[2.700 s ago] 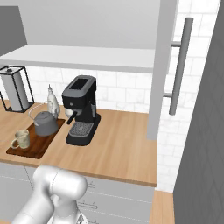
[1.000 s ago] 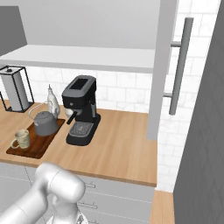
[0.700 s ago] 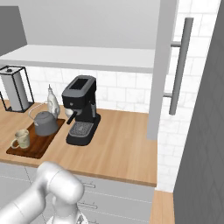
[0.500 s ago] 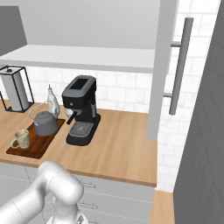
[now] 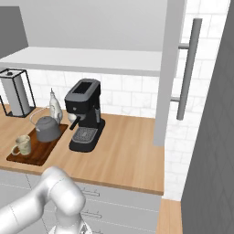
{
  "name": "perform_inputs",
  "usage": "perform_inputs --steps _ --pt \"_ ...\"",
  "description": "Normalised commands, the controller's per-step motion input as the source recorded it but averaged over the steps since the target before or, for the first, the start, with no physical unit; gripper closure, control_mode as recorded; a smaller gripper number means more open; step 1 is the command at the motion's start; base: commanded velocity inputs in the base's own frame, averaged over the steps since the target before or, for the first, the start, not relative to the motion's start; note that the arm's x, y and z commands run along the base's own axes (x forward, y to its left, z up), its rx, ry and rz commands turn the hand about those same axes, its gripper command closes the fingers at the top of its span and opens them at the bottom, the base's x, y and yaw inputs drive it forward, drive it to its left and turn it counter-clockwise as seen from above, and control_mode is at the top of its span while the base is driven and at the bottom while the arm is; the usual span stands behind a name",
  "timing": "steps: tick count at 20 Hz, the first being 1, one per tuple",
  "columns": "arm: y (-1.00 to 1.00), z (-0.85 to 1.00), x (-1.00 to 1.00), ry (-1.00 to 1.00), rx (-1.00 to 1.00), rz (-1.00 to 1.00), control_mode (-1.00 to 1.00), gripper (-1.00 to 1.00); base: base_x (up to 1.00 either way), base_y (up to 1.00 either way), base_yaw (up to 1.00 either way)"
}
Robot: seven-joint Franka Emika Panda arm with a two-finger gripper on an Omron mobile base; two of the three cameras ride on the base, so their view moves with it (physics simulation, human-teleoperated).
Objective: Pick the kettle from the counter and place it on the tray. Then pick the mug from the cabinet and place it on the tray. Then close the cabinet doors.
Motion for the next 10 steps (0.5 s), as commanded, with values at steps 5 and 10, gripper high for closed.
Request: perform_inputs --steps 5,10 --pt "0.12 0.13 0.01 -0.20 0.00 -0.05 -1.00 -1.00 0.00 0.00 0.00" --pt "0.06 0.19 0.01 -0.26 0.00 -0.07 -1.00 -1.00 0.00 0.00 0.00"
